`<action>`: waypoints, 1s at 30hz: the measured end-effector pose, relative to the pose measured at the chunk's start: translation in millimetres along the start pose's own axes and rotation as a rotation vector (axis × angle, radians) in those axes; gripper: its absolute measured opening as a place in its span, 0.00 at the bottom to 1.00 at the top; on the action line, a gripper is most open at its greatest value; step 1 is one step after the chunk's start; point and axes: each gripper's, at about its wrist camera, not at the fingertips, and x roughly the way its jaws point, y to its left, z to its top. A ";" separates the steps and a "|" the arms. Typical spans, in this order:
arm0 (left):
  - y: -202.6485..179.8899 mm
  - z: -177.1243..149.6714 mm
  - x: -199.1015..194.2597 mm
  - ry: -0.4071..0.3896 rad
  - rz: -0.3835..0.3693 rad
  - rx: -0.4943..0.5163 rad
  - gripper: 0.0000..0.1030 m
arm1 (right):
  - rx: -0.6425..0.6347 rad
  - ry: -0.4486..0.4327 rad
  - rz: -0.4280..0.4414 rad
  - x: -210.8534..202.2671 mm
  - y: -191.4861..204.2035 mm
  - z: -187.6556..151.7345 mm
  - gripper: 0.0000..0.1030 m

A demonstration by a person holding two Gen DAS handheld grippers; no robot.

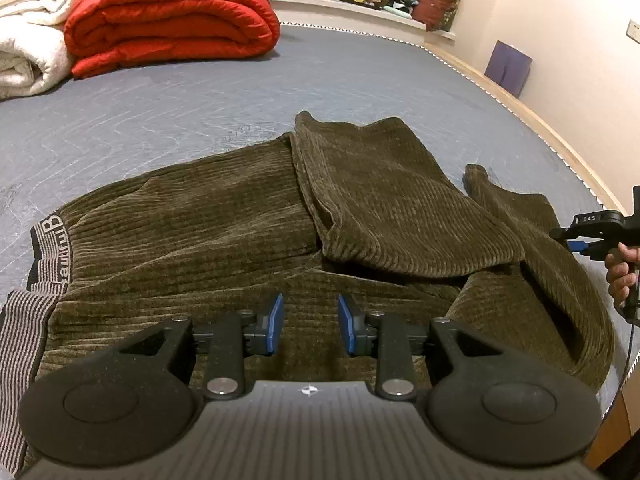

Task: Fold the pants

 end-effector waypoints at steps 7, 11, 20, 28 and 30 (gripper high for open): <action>-10.1 2.0 3.2 0.000 -0.018 0.014 0.32 | -0.043 -0.060 0.014 -15.2 1.8 4.1 0.11; -21.7 1.0 4.3 -0.002 -0.038 0.032 0.32 | -0.054 -0.233 -0.026 -72.4 -3.2 7.3 0.09; -67.2 -15.8 7.1 0.052 -0.168 0.173 0.32 | 0.252 -0.374 -0.454 -158.8 -107.6 -33.9 0.09; -99.9 -49.6 21.1 0.196 -0.342 0.297 0.39 | 0.450 -0.233 -0.359 -134.1 -174.1 -43.9 0.24; -104.2 -60.5 27.7 0.233 -0.347 0.320 0.39 | 0.497 -0.234 -0.377 -132.2 -187.6 -43.4 0.36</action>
